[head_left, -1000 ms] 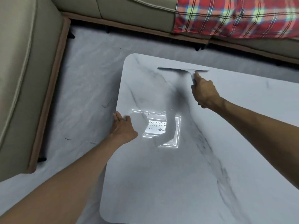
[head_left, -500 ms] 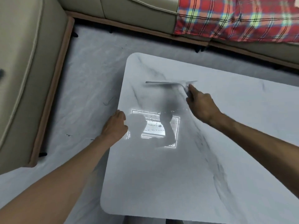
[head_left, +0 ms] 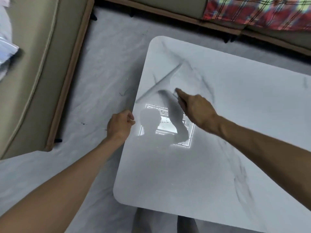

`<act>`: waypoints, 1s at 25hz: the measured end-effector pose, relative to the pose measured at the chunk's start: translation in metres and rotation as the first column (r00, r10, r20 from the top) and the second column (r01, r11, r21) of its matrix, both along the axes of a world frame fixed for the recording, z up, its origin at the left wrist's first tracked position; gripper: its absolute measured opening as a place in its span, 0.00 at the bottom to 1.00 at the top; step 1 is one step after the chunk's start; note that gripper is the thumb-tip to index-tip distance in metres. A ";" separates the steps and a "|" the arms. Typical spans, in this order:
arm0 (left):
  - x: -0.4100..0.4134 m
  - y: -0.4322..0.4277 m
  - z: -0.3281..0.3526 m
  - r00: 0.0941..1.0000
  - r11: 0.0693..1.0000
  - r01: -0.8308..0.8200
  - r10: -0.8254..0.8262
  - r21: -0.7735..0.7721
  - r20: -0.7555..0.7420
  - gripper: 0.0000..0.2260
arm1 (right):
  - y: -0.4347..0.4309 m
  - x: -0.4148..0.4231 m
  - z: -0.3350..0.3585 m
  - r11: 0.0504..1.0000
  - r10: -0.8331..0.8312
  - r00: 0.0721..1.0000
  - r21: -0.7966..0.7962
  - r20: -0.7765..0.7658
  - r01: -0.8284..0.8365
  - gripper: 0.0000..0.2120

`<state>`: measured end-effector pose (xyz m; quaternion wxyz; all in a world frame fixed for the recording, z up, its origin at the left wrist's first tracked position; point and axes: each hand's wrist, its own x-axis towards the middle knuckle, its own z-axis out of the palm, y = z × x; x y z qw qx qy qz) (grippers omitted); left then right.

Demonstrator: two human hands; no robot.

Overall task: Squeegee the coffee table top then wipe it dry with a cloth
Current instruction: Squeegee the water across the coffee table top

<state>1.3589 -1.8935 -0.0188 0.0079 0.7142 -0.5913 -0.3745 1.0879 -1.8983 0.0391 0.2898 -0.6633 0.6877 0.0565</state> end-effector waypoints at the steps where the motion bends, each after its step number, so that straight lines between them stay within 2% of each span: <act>1: -0.002 0.003 0.001 1.000 1.000 -0.002 0.002 0.017 -0.003 0.03 | 0.024 -0.011 0.005 0.999 0.032 0.999 0.044 -0.011 -0.032 0.21; 4: -0.009 0.012 0.007 1.000 0.998 -0.009 0.009 0.062 0.008 0.07 | 0.081 -0.049 0.023 0.984 0.117 0.986 0.149 -0.116 -0.099 0.21; 8: -0.011 0.020 0.017 0.999 0.998 -0.038 0.036 0.040 0.039 0.08 | 0.109 -0.080 0.053 0.982 0.138 0.977 0.154 -0.164 -0.113 0.21; 11: -0.001 0.024 0.021 0.987 0.987 -0.158 0.158 0.003 0.017 0.07 | 0.081 -0.051 0.050 0.985 0.160 0.985 0.072 -0.070 -0.155 0.20; 14: 0.013 0.030 0.020 0.965 0.965 -0.263 0.263 -0.001 -0.009 0.13 | 0.049 0.019 0.019 0.932 0.361 0.932 0.039 0.017 -0.361 0.18; 17: 0.015 0.038 0.018 0.974 0.973 -0.221 0.223 0.070 -0.027 0.19 | 0.045 0.054 -0.008 0.889 0.458 0.889 0.012 -0.007 -0.458 0.18; 20: 0.004 0.047 0.014 0.995 0.982 -0.101 0.102 0.162 0.001 0.23 | 0.064 0.016 -0.014 0.914 0.405 0.913 0.040 -0.040 -0.404 0.16; 22: -0.007 0.052 0.011 0.996 0.965 -0.075 0.082 0.250 -0.018 0.27 | 0.082 -0.027 -0.008 0.938 0.342 0.938 0.079 -0.062 -0.337 0.17; 25: -0.023 0.058 0.010 0.999 0.949 -0.034 0.043 0.315 -0.023 0.31 | 0.112 -0.093 0.011 0.972 0.219 0.959 0.124 -0.179 -0.199 0.18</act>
